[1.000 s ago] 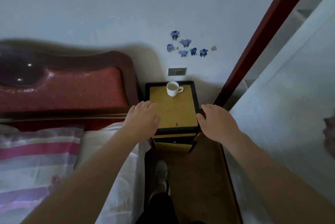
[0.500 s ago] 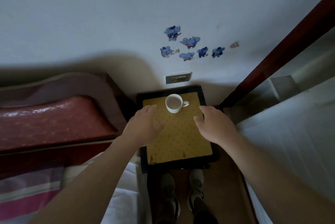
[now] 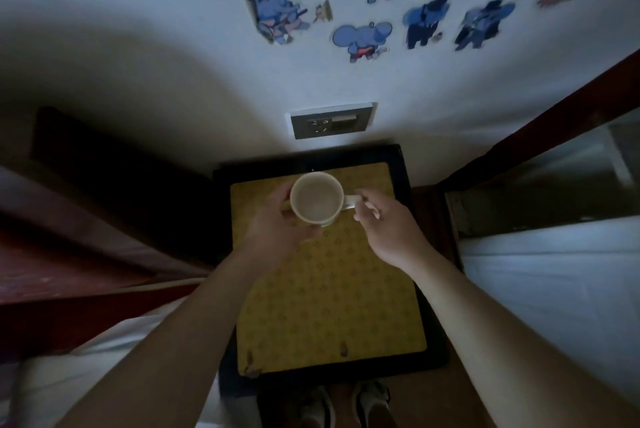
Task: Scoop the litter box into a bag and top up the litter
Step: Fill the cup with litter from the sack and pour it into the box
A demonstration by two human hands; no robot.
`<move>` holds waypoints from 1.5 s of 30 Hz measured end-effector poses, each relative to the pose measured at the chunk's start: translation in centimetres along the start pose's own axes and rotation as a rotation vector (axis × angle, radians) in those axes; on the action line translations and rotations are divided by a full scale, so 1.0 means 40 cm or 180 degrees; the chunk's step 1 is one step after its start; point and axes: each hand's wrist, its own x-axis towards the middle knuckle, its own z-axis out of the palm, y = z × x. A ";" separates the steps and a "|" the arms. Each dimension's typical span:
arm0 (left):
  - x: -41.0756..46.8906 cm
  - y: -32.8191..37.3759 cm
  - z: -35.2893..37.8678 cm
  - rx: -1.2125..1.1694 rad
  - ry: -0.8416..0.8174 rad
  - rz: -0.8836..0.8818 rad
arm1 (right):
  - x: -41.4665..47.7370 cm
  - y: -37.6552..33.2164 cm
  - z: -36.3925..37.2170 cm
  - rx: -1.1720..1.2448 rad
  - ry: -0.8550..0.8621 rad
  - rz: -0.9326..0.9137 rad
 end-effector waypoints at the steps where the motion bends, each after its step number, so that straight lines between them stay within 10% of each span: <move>1: 0.009 -0.006 0.007 -0.0019 0.0004 0.0009 | 0.005 0.007 0.003 0.0065 0.0029 -0.0059; 25: -0.590 0.351 -0.252 -0.0667 0.0776 0.0749 | -0.526 -0.482 -0.158 0.0235 0.0048 -0.0878; 45: -1.561 0.229 -0.142 -0.1673 0.3498 0.0197 | -1.153 -0.663 0.107 -0.0186 -0.2294 -0.2253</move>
